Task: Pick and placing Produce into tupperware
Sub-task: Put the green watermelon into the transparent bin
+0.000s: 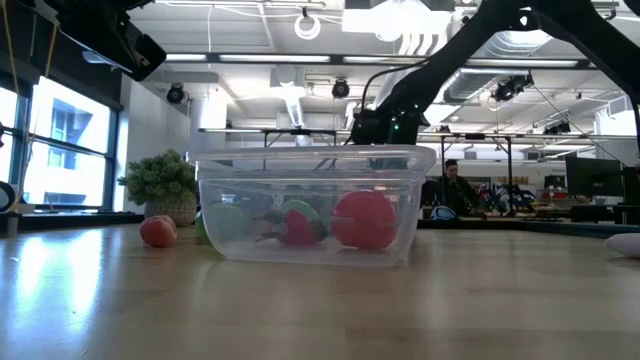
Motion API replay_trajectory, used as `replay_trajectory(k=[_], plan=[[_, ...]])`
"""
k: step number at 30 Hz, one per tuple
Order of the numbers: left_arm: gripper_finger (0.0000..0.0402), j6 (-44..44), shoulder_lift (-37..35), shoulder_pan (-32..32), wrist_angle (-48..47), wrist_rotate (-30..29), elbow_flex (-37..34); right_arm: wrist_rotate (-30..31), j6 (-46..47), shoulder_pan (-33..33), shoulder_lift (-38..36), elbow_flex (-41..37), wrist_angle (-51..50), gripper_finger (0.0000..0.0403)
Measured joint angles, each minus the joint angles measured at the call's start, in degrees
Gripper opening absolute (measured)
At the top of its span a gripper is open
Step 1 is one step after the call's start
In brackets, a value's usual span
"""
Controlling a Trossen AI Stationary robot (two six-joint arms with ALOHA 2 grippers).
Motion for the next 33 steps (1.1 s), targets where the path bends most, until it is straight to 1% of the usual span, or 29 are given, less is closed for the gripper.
replay_trajectory(k=[7, 15, 23, 33], plan=[[0.0014, 0.00, 0.02, 0.00, 0.02, 0.01, 0.01, 0.70, -0.09, 0.20, 0.00, 0.00, -0.24, 0.0391], [0.0014, -0.02, 0.01, -0.01, 0.02, 0.01, 0.01, 0.42, -0.10, 0.49, 0.00, 0.00, -0.23, 0.0358], [0.0014, -0.01, 0.01, 0.00, 0.01, 0.01, 0.00, -0.07, -0.07, 0.87, 0.00, 0.00, -0.23, 0.0337], [0.0014, -0.02, 0.00, 0.00, 0.01, 0.01, 0.02, -0.15, 0.85, 0.87, -0.02, 0.00, -0.23, 0.0295]])
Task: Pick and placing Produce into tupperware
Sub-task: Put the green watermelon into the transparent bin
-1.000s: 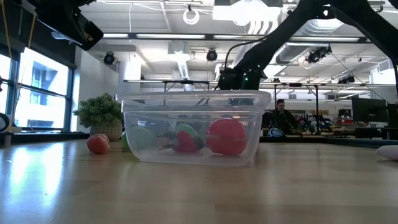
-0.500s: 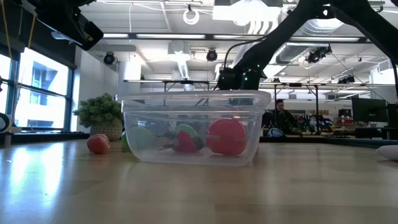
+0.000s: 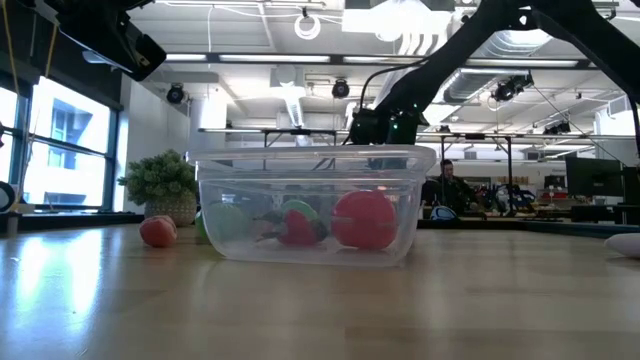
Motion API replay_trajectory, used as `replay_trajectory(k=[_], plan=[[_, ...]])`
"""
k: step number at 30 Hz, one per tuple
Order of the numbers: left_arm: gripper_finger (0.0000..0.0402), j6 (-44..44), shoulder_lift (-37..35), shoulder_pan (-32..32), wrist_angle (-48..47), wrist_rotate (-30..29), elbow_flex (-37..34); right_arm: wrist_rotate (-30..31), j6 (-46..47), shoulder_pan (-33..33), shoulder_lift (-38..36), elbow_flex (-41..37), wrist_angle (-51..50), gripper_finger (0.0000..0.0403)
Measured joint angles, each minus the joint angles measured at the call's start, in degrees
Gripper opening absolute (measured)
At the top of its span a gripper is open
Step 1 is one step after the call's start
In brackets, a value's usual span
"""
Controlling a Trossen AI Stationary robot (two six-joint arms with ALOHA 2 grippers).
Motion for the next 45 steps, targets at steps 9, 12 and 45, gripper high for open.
replay_trajectory(k=[9, 12, 45], plan=[[0.0014, 0.02, 0.02, -0.02, 0.00, 0.00, 0.00, 0.00, 0.00, 0.02, 0.00, 0.00, 0.00, 0.0274], [0.0014, 0.02, 0.02, -0.01, 0.01, 0.00, -0.02, 0.00, -0.88, 0.12, 0.00, 0.00, 0.04, 0.0273], [0.0014, 0.00, 0.00, 0.00, 0.00, 0.00, -0.02, 6.17, -14.18, 13.18, -2.51, 0.11, 1.36, 0.0271]])
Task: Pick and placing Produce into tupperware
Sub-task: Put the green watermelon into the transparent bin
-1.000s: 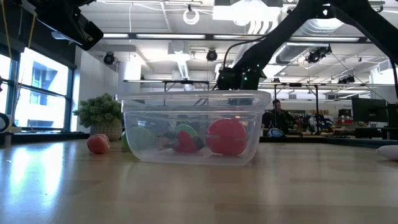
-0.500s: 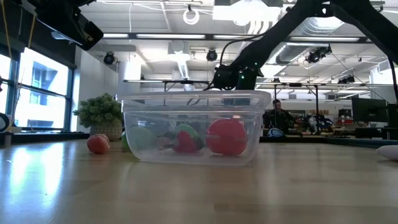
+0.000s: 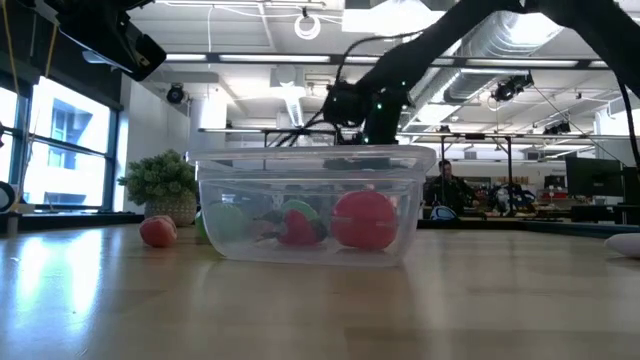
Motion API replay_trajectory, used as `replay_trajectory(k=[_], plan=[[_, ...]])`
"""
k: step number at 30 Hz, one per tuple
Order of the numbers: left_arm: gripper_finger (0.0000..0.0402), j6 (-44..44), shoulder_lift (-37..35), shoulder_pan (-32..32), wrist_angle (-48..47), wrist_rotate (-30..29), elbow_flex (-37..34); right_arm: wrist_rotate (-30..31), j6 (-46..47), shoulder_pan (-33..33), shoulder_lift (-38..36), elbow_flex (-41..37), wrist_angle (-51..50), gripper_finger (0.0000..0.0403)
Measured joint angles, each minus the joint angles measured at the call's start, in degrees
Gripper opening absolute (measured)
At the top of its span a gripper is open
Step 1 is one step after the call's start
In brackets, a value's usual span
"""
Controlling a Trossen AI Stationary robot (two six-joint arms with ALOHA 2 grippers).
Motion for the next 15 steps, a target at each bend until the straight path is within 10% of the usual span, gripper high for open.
replay_trajectory(k=[15], plan=[[0.0014, 0.02, 0.01, -0.02, 0.00, 0.00, 0.00, 8.36, -2.98, 15.89, -16.30, 0.00, -2.30, 0.0271]])
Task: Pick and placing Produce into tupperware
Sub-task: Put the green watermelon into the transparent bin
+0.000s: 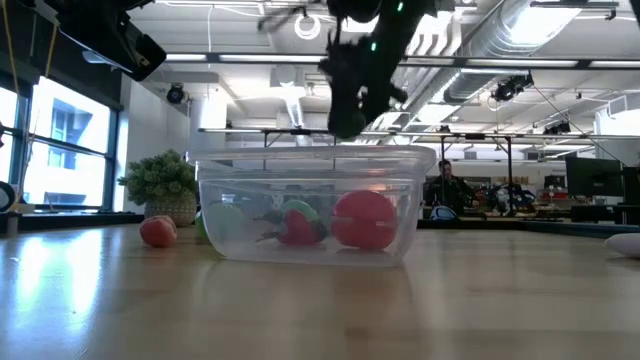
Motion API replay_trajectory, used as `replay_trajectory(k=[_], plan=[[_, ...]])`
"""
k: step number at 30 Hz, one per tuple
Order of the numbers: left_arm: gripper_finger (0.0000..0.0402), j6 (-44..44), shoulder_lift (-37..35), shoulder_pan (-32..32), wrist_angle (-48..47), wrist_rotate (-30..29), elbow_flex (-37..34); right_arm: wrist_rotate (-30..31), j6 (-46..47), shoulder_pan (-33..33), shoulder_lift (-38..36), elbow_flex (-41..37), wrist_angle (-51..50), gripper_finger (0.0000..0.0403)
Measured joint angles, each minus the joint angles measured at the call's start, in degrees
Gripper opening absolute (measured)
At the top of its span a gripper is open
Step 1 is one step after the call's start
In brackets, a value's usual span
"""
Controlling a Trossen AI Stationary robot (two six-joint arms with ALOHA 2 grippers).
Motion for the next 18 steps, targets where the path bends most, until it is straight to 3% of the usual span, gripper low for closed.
replay_trajectory(k=[8, 14, 18], plan=[[0.0014, -0.02, -0.01, 0.01, 0.00, 0.00, 0.01, 0.01, -0.03, 13.20, -5.15, 0.00, 1.21, 0.0271], [0.0014, -0.02, -0.01, 0.00, 0.00, 0.00, 0.00, -0.26, -0.39, 21.29, -4.30, 0.07, 4.37, 0.0271], [0.0014, -0.01, 0.00, 0.02, 0.00, 0.00, 0.01, -0.24, 1.12, 23.32, -1.22, 0.07, 5.30, 0.0271]])
